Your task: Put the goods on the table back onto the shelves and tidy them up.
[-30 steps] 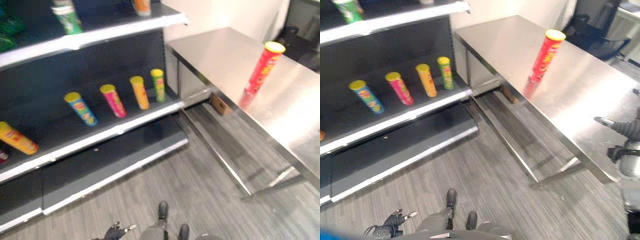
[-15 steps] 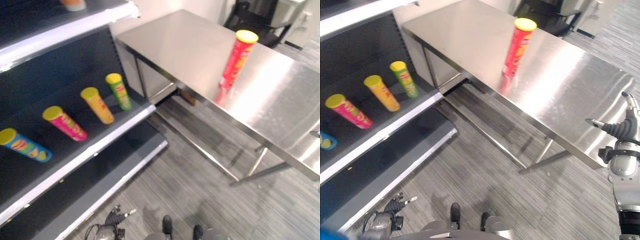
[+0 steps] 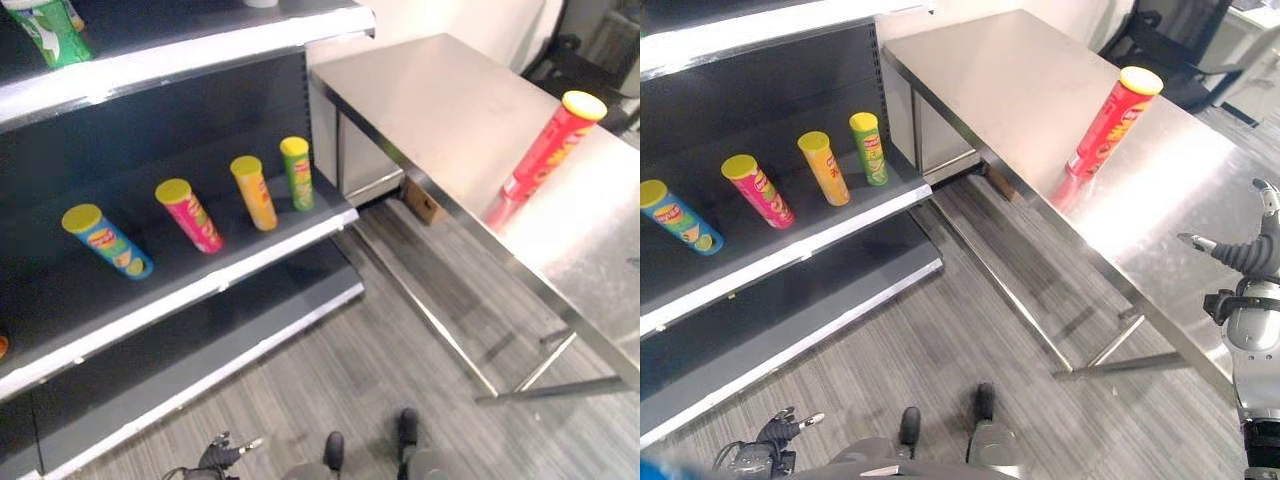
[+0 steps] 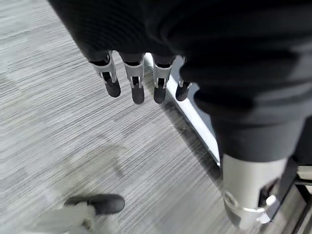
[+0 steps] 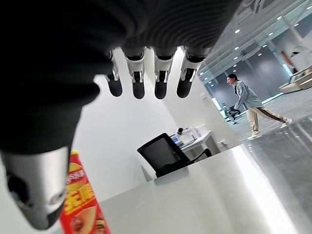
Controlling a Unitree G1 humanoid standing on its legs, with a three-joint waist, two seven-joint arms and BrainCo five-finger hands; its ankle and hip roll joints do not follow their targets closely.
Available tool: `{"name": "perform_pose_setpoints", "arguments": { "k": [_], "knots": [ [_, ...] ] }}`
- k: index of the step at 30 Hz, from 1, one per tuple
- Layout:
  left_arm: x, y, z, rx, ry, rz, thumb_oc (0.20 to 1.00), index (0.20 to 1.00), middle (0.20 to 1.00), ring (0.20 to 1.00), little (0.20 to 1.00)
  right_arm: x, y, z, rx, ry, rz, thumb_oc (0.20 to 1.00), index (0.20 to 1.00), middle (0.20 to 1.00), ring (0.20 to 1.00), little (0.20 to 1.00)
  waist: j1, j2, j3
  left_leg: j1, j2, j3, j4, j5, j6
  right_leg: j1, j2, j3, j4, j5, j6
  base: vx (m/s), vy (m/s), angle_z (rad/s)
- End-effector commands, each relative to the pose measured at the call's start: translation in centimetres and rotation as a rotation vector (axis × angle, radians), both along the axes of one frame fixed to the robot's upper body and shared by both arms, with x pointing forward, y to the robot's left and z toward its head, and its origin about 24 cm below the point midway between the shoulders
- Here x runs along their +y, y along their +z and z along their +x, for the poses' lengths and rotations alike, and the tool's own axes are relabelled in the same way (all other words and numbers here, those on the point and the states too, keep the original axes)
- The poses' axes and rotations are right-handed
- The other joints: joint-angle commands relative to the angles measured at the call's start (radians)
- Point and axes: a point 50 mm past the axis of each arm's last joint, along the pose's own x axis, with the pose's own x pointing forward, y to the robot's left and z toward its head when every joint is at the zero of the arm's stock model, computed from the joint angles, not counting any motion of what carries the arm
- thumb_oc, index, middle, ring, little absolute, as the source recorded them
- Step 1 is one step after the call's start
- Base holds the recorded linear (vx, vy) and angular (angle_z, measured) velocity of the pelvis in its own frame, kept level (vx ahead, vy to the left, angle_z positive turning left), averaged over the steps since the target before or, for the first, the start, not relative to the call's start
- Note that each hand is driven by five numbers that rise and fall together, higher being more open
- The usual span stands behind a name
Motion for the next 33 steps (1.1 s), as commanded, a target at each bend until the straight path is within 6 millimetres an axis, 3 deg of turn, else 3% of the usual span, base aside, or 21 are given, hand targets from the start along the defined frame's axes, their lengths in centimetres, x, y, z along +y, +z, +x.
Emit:
{"name": "perform_pose_setpoints", "arguments": {
  "k": [1,8,12,17,21,33],
  "knots": [
    [0.9,0.7,1.1,-0.046,-0.005,0.029,1.0,1.0,1.0,1.0,1.0,-0.8,5.5,0.7,-0.171,0.0,-0.092,1.0,1.0,1.0,1.0,1.0,0.041,0.019,-0.034,0.008,0.062,0.106,0.015,-0.088,-0.022,-0.008,0.027,-0.018,0.069,-0.132,0.032,0.15,-0.296,0.28],
    [0.4,0.3,0.2,-0.038,0.045,-0.011,1.0,1.0,1.0,1.0,1.0,-1.8,5.4,1.9,-0.195,0.024,0.064,1.0,1.0,1.0,1.0,1.0,0.064,0.003,-0.063,0.003,0.116,0.047,0.034,-0.08,-0.082,0.071,0.071,-0.112,0.041,-0.202,-0.022,0.1,-0.273,0.43],
    [0.2,0.0,-0.3,-0.02,0.058,-0.023,1.0,1.0,1.0,1.0,1.0,-2.4,5.2,1.9,-0.208,0.015,0.113,1.0,1.0,1.0,1.0,1.0,0.062,0.005,-0.066,-0.002,0.129,0.03,0.03,-0.068,-0.104,0.091,0.081,-0.157,0.037,-0.223,-0.036,0.06,-0.188,0.59],
    [-0.5,-0.5,-0.8,0.016,0.047,-0.039,1.0,1.0,1.0,1.0,1.0,-3.1,5.7,2.1,-0.217,0.021,0.16,1.0,1.0,1.0,1.0,1.0,0.061,0.004,-0.067,-0.019,0.144,0.083,0.031,-0.046,-0.124,0.131,0.075,-0.243,0.011,-0.23,-0.042,0.02,-0.068,0.53],
    [-0.6,-0.6,-1.0,0.032,0.028,-0.037,1.0,1.0,1.0,1.0,1.0,-3.1,6.3,3.5,-0.17,0.036,0.156,1.0,1.0,1.0,1.0,1.0,0.07,0.005,-0.079,0.006,0.152,0.121,0.003,-0.042,-0.123,0.142,0.079,-0.24,0.011,-0.232,-0.041,0.05,-0.006,0.18],
    [0.2,-0.6,-1.4,0.057,0.041,-0.006,1.0,1.0,1.0,1.0,1.0,-4.3,7.1,5.6,-0.006,-0.021,0.114,1.0,1.0,1.0,1.0,1.0,0.086,-0.018,-0.096,0.042,0.148,0.107,-0.04,-0.036,-0.124,0.154,0.082,-0.232,0.011,-0.236,-0.043,0.02,0.001,-0.03]
  ]
}}
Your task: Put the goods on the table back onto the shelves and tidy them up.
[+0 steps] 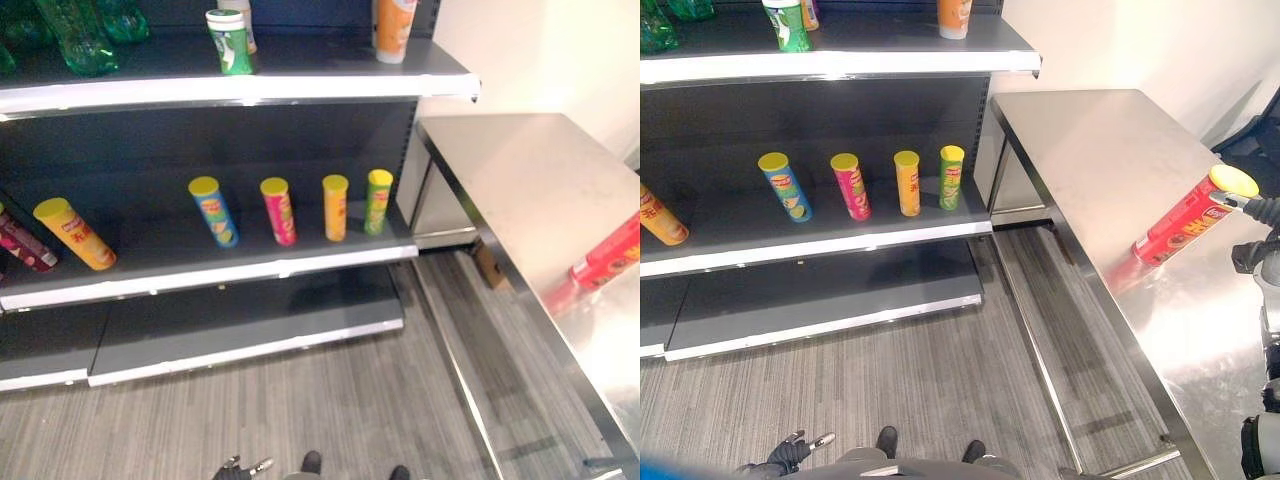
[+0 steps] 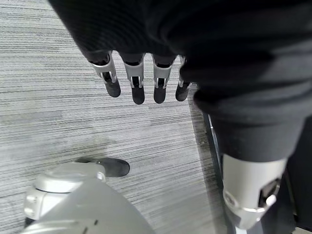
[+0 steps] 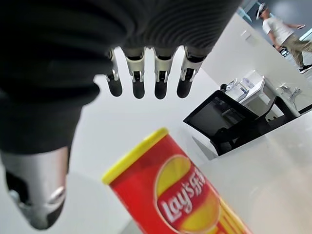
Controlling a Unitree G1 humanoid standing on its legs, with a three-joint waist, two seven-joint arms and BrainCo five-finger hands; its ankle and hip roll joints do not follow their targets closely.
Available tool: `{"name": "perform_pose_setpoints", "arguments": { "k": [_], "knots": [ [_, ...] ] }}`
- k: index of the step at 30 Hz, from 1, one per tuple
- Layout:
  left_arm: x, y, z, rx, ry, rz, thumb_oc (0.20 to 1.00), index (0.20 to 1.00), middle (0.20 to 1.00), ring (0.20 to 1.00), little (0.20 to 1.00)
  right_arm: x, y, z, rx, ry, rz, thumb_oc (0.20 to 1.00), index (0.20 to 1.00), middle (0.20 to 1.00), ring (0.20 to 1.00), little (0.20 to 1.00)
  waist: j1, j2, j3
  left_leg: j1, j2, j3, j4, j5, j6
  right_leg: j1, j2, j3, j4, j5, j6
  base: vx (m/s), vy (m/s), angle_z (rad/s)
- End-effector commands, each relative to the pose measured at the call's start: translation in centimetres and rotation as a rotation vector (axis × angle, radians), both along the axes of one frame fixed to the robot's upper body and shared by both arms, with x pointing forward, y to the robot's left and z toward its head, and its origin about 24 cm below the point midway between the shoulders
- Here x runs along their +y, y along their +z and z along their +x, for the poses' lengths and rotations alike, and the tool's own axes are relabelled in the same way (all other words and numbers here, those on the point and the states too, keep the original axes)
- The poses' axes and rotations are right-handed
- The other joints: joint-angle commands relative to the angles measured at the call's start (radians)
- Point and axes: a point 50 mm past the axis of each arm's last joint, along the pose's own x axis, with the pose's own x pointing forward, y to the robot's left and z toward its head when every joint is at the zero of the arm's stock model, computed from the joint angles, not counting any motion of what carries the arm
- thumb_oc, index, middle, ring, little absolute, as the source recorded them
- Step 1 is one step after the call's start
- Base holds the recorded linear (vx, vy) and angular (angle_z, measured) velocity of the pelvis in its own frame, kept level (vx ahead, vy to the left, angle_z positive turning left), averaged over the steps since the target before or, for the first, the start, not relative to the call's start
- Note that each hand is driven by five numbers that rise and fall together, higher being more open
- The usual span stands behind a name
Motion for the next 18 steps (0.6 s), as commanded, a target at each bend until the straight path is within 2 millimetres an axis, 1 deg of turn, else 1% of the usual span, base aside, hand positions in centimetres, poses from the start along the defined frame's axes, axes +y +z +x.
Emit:
{"name": "perform_pose_setpoints", "arguments": {
  "k": [1,7,12,13,18],
  "knots": [
    [2.3,0.8,0.9,-0.023,0.02,0.062,1.0,1.0,1.0,1.0,1.0,-0.3,3.7,0.7,-0.032,0.01,-0.074,1.0,1.0,1.0,1.0,1.0,0.031,-0.055,-0.006,0.04,0.015,0.035,0.002,-0.092,-0.041,0.036,0.0,0.054,0.012,-0.14,0.022,0.0,0.0,0.0],
    [2.5,0.7,0.4,0.0,0.042,0.073,1.0,1.0,1.0,1.0,1.0,-1.0,3.7,1.1,0.022,-0.048,-0.071,1.0,1.0,1.0,1.0,1.0,0.036,-0.056,-0.009,0.038,0.014,0.023,0.002,-0.091,-0.047,0.043,0.0,0.039,0.012,-0.144,0.02,0.01,-0.016,0.07],
    [2.8,0.6,0.0,0.022,0.052,0.088,1.0,1.0,1.0,1.0,1.0,-1.2,3.4,1.4,0.023,-0.074,-0.043,1.0,1.0,1.0,1.0,1.0,0.04,-0.052,-0.008,0.035,0.013,0.01,0.002,-0.085,-0.052,0.046,0.001,0.026,0.012,-0.147,0.019,0.02,-0.037,0.07],
    [2.9,0.6,-0.2,0.03,0.059,0.089,1.0,1.0,1.0,1.0,1.0,-1.2,3.0,1.3,0.02,-0.079,-0.021,1.0,1.0,1.0,1.0,1.0,0.042,-0.051,-0.01,0.034,0.014,0.005,0.002,-0.085,-0.053,0.047,0.002,0.023,0.012,-0.149,0.019,0.02,-0.043,0.09],
    [3.1,0.6,-0.7,0.045,0.066,0.096,1.0,1.0,1.0,1.0,1.0,-1.2,2.0,1.4,0.041,-0.08,0.016,1.0,1.0,1.0,1.0,1.0,0.048,-0.051,-0.013,0.034,0.015,-0.003,0.002,-0.084,-0.056,0.052,0.004,0.015,0.012,-0.155,0.017,0.03,-0.044,0.11]
  ]
}}
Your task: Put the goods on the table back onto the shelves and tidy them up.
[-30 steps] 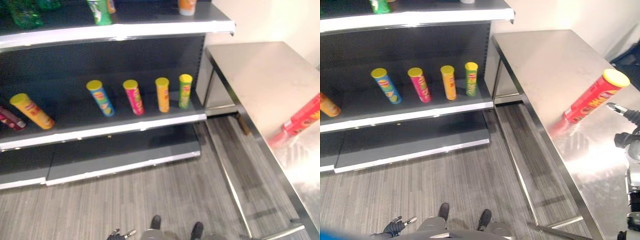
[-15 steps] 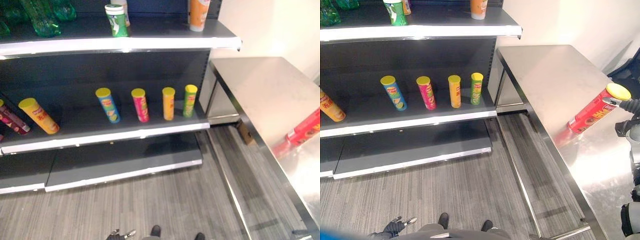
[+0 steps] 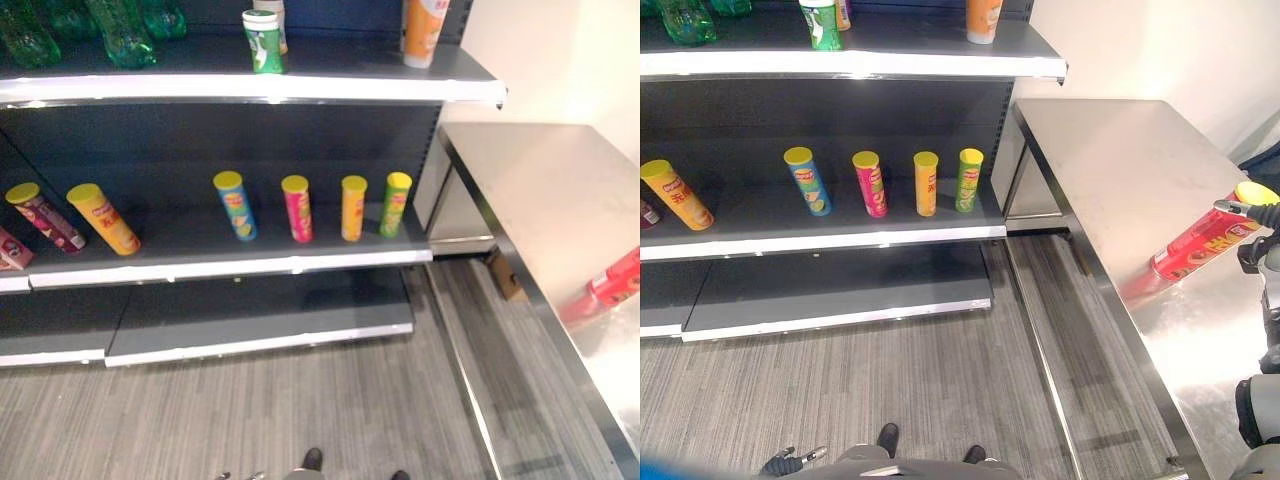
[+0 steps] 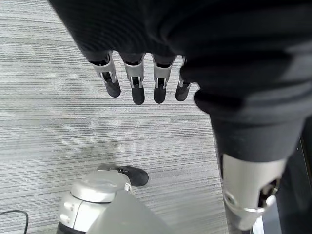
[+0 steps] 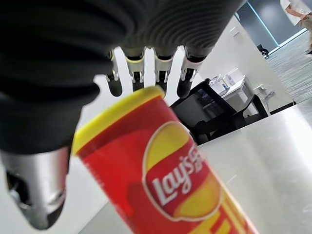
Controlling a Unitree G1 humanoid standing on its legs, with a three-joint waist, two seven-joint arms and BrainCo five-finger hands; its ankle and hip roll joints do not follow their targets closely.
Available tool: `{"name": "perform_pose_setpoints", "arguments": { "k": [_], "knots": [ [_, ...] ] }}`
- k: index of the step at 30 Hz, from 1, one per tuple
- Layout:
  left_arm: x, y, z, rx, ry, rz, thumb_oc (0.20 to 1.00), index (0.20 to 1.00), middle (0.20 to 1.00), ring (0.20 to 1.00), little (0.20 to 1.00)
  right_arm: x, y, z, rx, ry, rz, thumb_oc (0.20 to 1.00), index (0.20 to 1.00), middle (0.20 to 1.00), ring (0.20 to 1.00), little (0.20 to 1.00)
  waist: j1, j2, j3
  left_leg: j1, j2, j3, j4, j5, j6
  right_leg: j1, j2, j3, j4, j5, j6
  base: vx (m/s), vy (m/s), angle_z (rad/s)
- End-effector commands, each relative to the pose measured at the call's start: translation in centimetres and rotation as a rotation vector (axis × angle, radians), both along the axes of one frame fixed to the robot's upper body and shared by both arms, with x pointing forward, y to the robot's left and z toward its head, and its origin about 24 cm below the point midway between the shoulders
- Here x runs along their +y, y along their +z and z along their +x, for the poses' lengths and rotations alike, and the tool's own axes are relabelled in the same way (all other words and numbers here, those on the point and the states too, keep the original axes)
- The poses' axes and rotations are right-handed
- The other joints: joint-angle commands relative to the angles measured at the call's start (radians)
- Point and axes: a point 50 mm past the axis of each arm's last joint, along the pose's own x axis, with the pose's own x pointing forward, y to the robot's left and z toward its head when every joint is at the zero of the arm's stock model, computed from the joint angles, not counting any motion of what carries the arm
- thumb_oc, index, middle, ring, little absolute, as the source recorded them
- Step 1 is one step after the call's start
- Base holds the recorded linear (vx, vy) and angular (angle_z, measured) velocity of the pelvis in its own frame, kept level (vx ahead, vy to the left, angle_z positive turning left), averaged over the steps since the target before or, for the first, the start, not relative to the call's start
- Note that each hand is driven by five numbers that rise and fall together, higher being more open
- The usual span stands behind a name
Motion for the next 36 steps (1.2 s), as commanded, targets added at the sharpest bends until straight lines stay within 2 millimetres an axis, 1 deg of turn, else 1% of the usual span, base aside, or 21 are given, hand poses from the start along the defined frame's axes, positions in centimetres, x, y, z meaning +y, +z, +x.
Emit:
{"name": "perform_pose_setpoints", "arguments": {
  "k": [1,4,7,10,14,25,26,27,28,29,30,31,32,33,34,35,36],
  "knots": [
    [2.2,0.8,0.8,-0.018,0.035,0.064,1.0,1.0,1.0,1.0,1.0,0.5,2.3,1.1,-0.057,0.031,-0.032,1.0,1.0,1.0,1.0,1.0,0.015,-0.055,-0.01,0.046,0.017,0.044,-0.001,-0.09,-0.053,0.039,-0.001,0.06,0.012,-0.151,0.014,0.03,-0.048,0.02],
    [2.0,0.8,1.1,-0.037,0.029,0.058,1.0,1.0,1.0,1.0,1.0,0.1,1.8,1.0,0.001,0.004,-0.035,1.0,1.0,1.0,1.0,1.0,0.021,-0.052,-0.005,0.044,0.017,0.04,-0.001,-0.089,-0.053,0.038,0.0,0.058,0.012,-0.152,0.014,0.01,-0.03,0.02],
    [2.0,0.8,1.1,-0.034,0.024,0.059,1.0,1.0,1.0,1.0,1.0,0.1,1.4,1.2,0.04,0.001,-0.034,1.0,1.0,1.0,1.0,1.0,0.021,-0.052,-0.001,0.042,0.019,0.039,-0.001,-0.088,-0.053,0.036,0.0,0.06,0.012,-0.152,0.014,0.01,-0.014,0.06],
    [2.1,0.8,0.9,-0.028,0.029,0.062,1.0,1.0,1.0,1.0,1.0,0.4,1.0,1.4,0.039,0.007,-0.016,1.0,1.0,1.0,1.0,1.0,0.022,-0.051,0.001,0.044,0.019,0.04,-0.001,-0.091,-0.051,0.036,0.002,0.064,0.012,-0.154,0.013,0.0,0.0,0.0],
    [2.1,0.8,0.8,-0.026,0.031,0.064,1.0,1.0,1.0,1.0,1.0,0.6,0.9,1.6,0.029,0.012,-0.014,1.0,1.0,1.0,1.0,1.0,0.023,-0.049,0.0,0.045,0.018,0.04,-0.001,-0.092,-0.051,0.037,0.003,0.065,0.012,-0.155,0.013,0.0,0.0,0.0],
    [2.0,0.7,0.4,-0.019,0.045,0.059,1.0,1.0,1.0,1.0,1.0,1.1,1.2,2.0,-0.005,0.029,-0.016,1.0,1.0,1.0,1.0,1.0,0.027,-0.046,0.0,0.047,0.019,0.033,-0.001,-0.091,-0.051,0.04,0.004,0.061,0.012,-0.158,0.011,0.0,0.0,0.0],
    [2.0,0.7,0.3,-0.019,0.047,0.061,1.0,1.0,1.0,1.0,1.0,1.3,1.0,2.1,-0.006,0.034,-0.011,0.373,0.373,0.373,0.373,0.373,0.028,-0.045,0.001,0.047,0.018,0.031,-0.001,-0.092,-0.051,0.04,0.004,0.061,0.012,-0.158,0.011,0.0,0.0,0.0],
    [2.0,0.7,0.3,-0.018,0.047,0.061,1.0,1.0,1.0,1.0,1.0,1.3,1.0,2.1,-0.006,0.034,-0.011,0.2,0.2,0.2,0.2,0.2,0.028,-0.045,0.001,0.047,0.018,0.03,-0.001,-0.092,-0.051,0.04,0.004,0.061,0.012,-0.158,0.011,0.0,0.0,0.0],
    [2.0,0.7,0.4,-0.019,0.048,0.061,1.0,1.0,1.0,1.0,1.0,1.3,1.0,2.2,-0.007,0.034,-0.009,0.2,0.2,0.2,0.2,0.2,0.028,-0.046,0.0,0.047,0.019,0.031,-0.001,-0.092,-0.05,0.04,0.005,0.061,0.012,-0.158,0.011,0.0,0.0,0.0],
    [1.9,1.3,3.4,-0.097,-0.021,0.075,1.0,1.0,1.0,1.0,1.0,2.2,0.6,3.2,0.013,0.06,0.0,0.2,0.2,0.2,0.2,0.2,0.02,-0.045,-0.001,0.048,0.021,0.038,-0.001,-0.092,-0.051,0.037,0.005,0.068,0.012,-0.157,0.013,0.0,0.004,-0.04],
    [1.8,1.4,3.8,-0.109,-0.023,0.063,1.0,1.0,1.0,1.0,1.0,2.2,1.0,3.3,0.005,0.052,0.0,0.2,0.2,0.2,0.2,0.2,0.019,-0.043,-0.001,0.048,0.021,0.039,-0.001,-0.092,-0.05,0.037,0.004,0.069,0.012,-0.157,0.013,-0.01,0.007,-0.13],
    [1.4,1.2,3.3,-0.11,-0.007,0.044,1.0,1.0,1.0,1.0,1.0,1.9,1.1,3.1,0.008,0.034,0.004,0.2,0.2,0.2,0.2,0.2,0.022,-0.04,0.002,0.048,0.022,0.039,-0.001,-0.092,-0.05,0.035,0.005,0.072,0.012,-0.156,0.013,-0.04,-0.012,-0.14],
    [1.5,1.2,3.2,-0.106,0.001,0.038,1.0,1.0,1.0,1.0,1.0,1.9,1.9,3.3,0.007,0.039,-0.018,0.2,0.2,0.2,0.2,0.2,0.022,-0.04,0.002,0.048,0.025,0.044,-0.001,-0.092,-0.051,0.031,0.007,0.078,0.012,-0.156,0.012,-0.05,-0.032,-0.11],
    [1.7,1.3,3.3,-0.109,0.006,0.042,1.0,1.0,1.0,1.0,1.0,2.3,2.1,3.5,-0.005,0.061,-0.033,0.2,0.2,0.2,0.2,0.2,0.02,-0.041,0.003,0.053,0.028,0.049,-0.001,-0.093,-0.05,0.033,0.01,0.085,0.012,-0.158,0.01,-0.04,-0.052,-0.01],
    [1.9,1.4,3.4,-0.113,0.017,0.045,1.0,1.0,1.0,1.0,1.0,3.1,2.3,3.8,-0.04,0.103,-0.047,0.2,0.2,0.2,0.2,0.2,0.014,-0.042,0.003,0.059,0.031,0.056,-0.001,-0.095,-0.05,0.035,0.013,0.091,0.012,-0.16,0.008,-0.03,-0.066,-0.02],
    [2.0,1.4,3.6,-0.117,0.034,0.046,1.0,1.0,1.0,1.0,1.0,4.6,2.3,4.3,-0.094,0.174,-0.058,0.2,0.2,0.2,0.2,0.2,0.005,-0.041,0.001,0.065,0.036,0.061,-0.001,-0.096,-0.049,0.036,0.016,0.103,0.012,-0.162,0.005,-0.02,-0.063,-0.05],
    [2.1,1.5,3.6,-0.118,0.041,0.047,1.0,1.0,1.0,1.0,1.0,5.2,2.3,4.3,-0.116,0.203,-0.066,0.2,0.2,0.2,0.2,0.2,0.004,-0.042,0.0,0.069,0.038,0.063,-0.001,-0.097,-0.049,0.038,0.018,0.106,0.012,-0.163,0.004,-0.02,-0.081,-0.16]
  ]
}}
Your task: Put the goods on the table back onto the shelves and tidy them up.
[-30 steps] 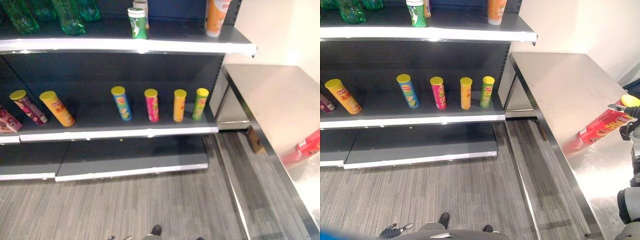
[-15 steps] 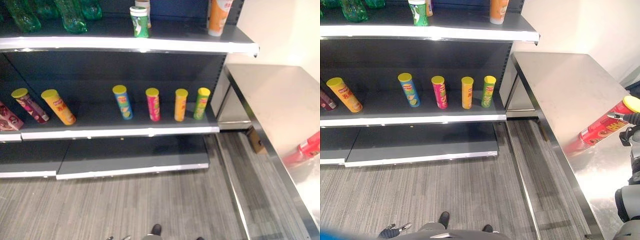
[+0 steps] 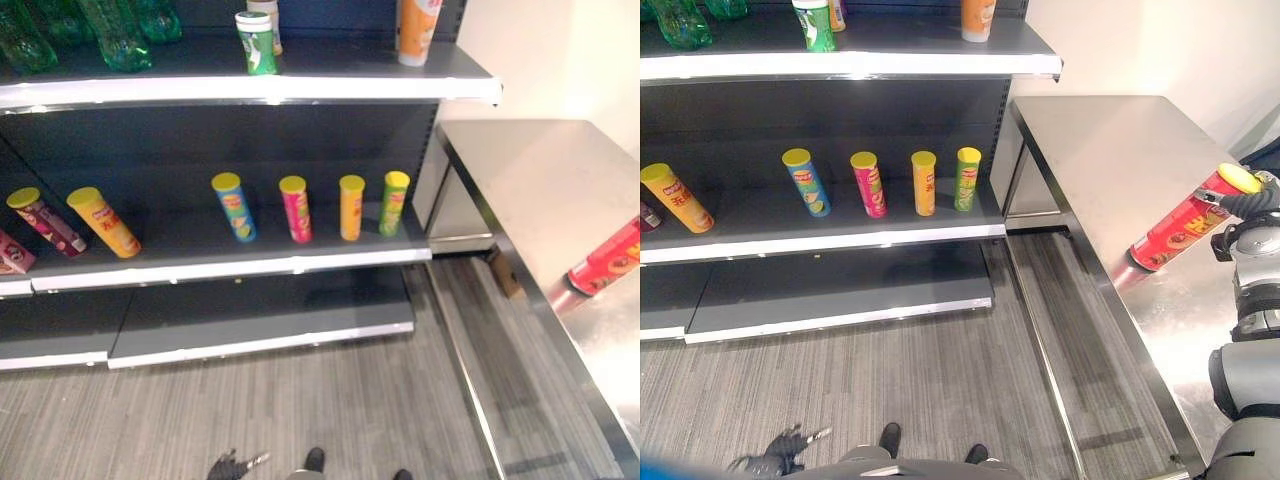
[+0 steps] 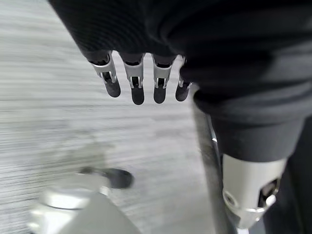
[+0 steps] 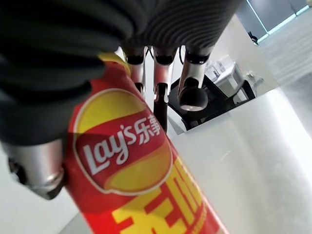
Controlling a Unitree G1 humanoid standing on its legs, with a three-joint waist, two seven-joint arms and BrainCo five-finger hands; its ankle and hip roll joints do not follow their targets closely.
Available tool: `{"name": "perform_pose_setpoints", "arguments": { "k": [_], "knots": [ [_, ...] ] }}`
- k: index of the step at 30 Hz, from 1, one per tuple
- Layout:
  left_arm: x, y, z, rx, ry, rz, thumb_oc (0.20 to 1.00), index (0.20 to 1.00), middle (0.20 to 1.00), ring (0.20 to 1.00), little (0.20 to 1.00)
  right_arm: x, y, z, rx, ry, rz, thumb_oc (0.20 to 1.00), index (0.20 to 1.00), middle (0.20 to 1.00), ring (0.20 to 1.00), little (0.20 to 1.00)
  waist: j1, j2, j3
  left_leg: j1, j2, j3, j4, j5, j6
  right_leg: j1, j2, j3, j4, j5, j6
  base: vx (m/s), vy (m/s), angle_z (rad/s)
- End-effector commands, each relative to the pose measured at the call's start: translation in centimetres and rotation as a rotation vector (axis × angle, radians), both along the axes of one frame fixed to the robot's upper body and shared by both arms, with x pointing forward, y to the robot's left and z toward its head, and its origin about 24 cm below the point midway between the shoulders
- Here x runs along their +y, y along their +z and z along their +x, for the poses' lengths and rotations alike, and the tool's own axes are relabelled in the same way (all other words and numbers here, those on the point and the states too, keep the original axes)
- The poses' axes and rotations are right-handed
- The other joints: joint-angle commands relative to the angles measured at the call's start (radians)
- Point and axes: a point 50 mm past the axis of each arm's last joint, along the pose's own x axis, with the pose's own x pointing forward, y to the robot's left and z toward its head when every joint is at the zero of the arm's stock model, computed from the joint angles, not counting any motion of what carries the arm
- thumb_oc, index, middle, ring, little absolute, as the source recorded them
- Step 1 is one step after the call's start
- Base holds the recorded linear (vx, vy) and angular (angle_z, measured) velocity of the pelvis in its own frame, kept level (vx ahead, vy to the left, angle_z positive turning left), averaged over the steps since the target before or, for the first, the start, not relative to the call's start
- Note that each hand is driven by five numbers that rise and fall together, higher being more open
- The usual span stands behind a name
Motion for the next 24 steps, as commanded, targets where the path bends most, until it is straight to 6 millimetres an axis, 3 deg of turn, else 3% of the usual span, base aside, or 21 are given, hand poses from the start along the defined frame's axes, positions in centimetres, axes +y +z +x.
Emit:
{"name": "perform_pose_setpoints", "arguments": {
  "k": [1,4,9,11,14,16,19,22,23,24],
  "knots": [
    [1.9,1.1,2.2,-0.066,0.031,0.046,1.0,1.0,1.0,1.0,1.0,3.5,3.0,1.3,-0.21,0.164,-0.063,0.2,0.2,0.2,0.2,0.2,0.01,-0.052,0.012,0.077,0.027,0.062,0.003,-0.108,-0.043,0.058,0.011,0.105,0.015,-0.163,0.005,-0.03,-0.103,-0.19],
    [1.9,1.3,2.9,-0.109,0.081,0.041,1.0,1.0,1.0,1.0,1.0,6.9,4.1,-0.7,-0.398,0.346,-0.084,0.2,0.2,0.2,0.2,0.2,0.003,-0.046,0.02,0.073,0.043,0.056,0.003,-0.097,-0.052,0.052,0.027,0.11,0.015,-0.172,-0.006,-0.06,-0.116,-0.13],
    [1.1,1.5,4.4,-0.169,0.102,0.031,1.0,1.0,1.0,1.0,1.0,9.0,5.0,-3.9,-0.545,0.452,-0.127,0.2,0.2,0.2,0.2,0.2,-0.006,-0.037,0.045,-0.007,0.047,0.01,0.003,-0.052,-0.071,0.026,0.026,0.053,0.015,-0.181,-0.013,-0.1,-0.038,0.1],
    [0.5,1.4,4.5,-0.185,0.114,0.01,1.0,1.0,1.0,1.0,1.0,9.3,5.3,-4.9,-0.577,0.462,-0.152,0.2,0.2,0.2,0.2,0.2,-0.006,-0.028,0.06,-0.033,0.063,0.053,0.009,-0.043,-0.075,0.023,0.016,0.017,0.015,-0.183,-0.016,-0.07,0.077,0.73],
    [0.2,1.0,3.5,-0.176,0.144,-0.005,1.0,1.0,1.0,1.0,1.0,10.0,5.1,-5.5,-0.578,0.488,-0.17,0.2,0.2,0.2,0.2,0.2,-0.005,-0.015,0.071,-0.033,0.114,0.114,0.03,-0.045,-0.088,0.033,0.003,0.003,0.015,-0.182,-0.009,-0.01,0.179,0.72],
    [0.3,1.0,3.2,-0.184,0.168,0.0,1.0,1.0,1.0,1.0,1.0,10.1,5.0,-6.0,-0.554,0.493,-0.206,0.2,0.2,0.2,0.2,0.2,-0.015,-0.01,0.072,-0.027,0.188,0.176,0.024,-0.02,-0.091,0.035,-0.028,-0.011,0.015,-0.178,0.003,0.0,0.331,0.44],
    [0.3,1.2,3.5,-0.198,0.167,0.011,1.0,1.0,1.0,1.0,1.0,10.3,4.5,-6.2,-0.524,0.5,-0.217,0.2,0.2,0.2,0.2,0.2,-0.022,0.0,0.063,-0.035,0.227,0.166,0.034,0.009,-0.106,0.03,-0.055,-0.01,0.015,-0.17,0.017,0.04,0.498,0.42],
    [0.2,1.3,4.4,-0.199,0.131,0.016,1.0,1.0,1.0,1.0,1.0,10.7,3.9,-6.4,-0.516,0.508,-0.187,0.2,0.2,0.2,0.2,0.2,-0.034,0.009,0.045,-0.049,0.199,0.103,0.086,-0.071,-0.1,0.04,-0.101,-0.003,0.015,-0.139,0.048,0.11,0.638,0.07],
    [0.2,1.6,5.4,-0.208,0.09,0.026,1.0,1.0,1.0,1.0,1.0,10.4,3.6,-6.6,-0.516,0.483,-0.179,0.2,0.2,0.2,0.2,0.2,-0.038,0.002,0.043,-0.071,0.147,0.106,0.123,-0.124,-0.069,0.032,-0.164,-0.015,0.015,-0.088,0.07,0.08,0.682,-0.13],
    [0.2,1.6,5.4,-0.208,0.089,0.026,1.0,1.0,1.0,1.0,1.0,10.4,3.6,-6.7,-0.516,0.482,-0.179,0.2,0.2,0.2,0.2,0.2,-0.037,0.0,0.042,-0.074,0.144,0.106,0.129,-0.127,-0.067,0.031,-0.167,-0.015,0.015,-0.087,0.072,0.04,0.718,0.23]
  ]
}}
